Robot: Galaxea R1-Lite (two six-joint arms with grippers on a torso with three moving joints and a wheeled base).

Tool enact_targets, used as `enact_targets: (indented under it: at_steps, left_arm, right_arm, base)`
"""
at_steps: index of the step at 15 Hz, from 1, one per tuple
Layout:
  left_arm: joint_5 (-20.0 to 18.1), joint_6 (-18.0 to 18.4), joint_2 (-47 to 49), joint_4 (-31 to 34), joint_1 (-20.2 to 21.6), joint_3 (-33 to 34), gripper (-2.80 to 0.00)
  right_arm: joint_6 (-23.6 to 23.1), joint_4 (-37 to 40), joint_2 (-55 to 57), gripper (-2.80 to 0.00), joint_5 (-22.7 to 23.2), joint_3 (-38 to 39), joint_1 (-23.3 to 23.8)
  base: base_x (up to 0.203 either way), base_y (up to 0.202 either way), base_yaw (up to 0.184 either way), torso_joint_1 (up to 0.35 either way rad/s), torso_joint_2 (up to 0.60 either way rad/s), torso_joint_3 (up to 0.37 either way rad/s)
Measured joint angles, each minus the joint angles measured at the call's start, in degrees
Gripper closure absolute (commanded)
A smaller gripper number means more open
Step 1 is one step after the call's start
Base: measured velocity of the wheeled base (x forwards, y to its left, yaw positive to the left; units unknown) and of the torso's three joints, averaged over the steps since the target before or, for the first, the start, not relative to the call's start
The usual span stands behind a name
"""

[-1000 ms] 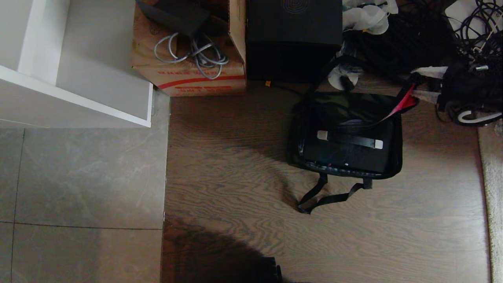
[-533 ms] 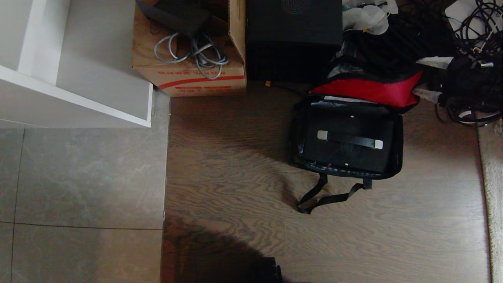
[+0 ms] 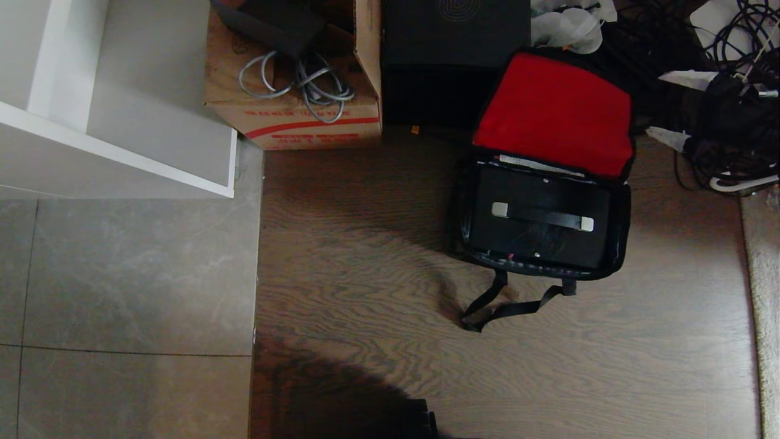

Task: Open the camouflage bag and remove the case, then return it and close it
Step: Open the top of the storage box

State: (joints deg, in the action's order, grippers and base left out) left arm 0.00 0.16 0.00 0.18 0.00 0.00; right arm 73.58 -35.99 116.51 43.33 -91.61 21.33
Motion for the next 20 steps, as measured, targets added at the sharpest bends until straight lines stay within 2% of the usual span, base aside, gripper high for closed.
enact_targets:
  at_steps: [5,6,14,17,20]
  left_arm:
    - [0.0,0.0,0.0,0.0,0.0,0.0,0.00]
    - [0.0,0.0,0.0,0.0,0.0,0.0,0.00]
    - [0.0,0.0,0.0,0.0,0.0,0.0,0.00]
    - [0.0,0.0,0.0,0.0,0.0,0.0,0.00]
    - [0.0,0.0,0.0,0.0,0.0,0.0,0.00]
  right_arm:
    - [0.9,0.0,-0.5,-2.80,0.0,1.1,0.0]
    - [1.3,-0.1,-0.7,0.00,0.0,1.5,0.0]
    - [1.5,-0.2,-2.4,0.00,2.3,5.9,-0.2]
    - [1.0,0.0,-3.4,0.00,6.2,8.0,-0.5]
    - [-0.5,0.2,-4.3,0.00,6.8,9.3,-1.1]
  base:
    - [0.000,0.000,0.000,0.000,0.00,0.000]
    - [0.000,0.000,0.000,0.000,0.00,0.000]
    - [0.000,0.000,0.000,0.000,0.00,0.000]
    - [0.000,0.000,0.000,0.000,0.00,0.000]
    - [0.000,0.000,0.000,0.000,0.00,0.000]
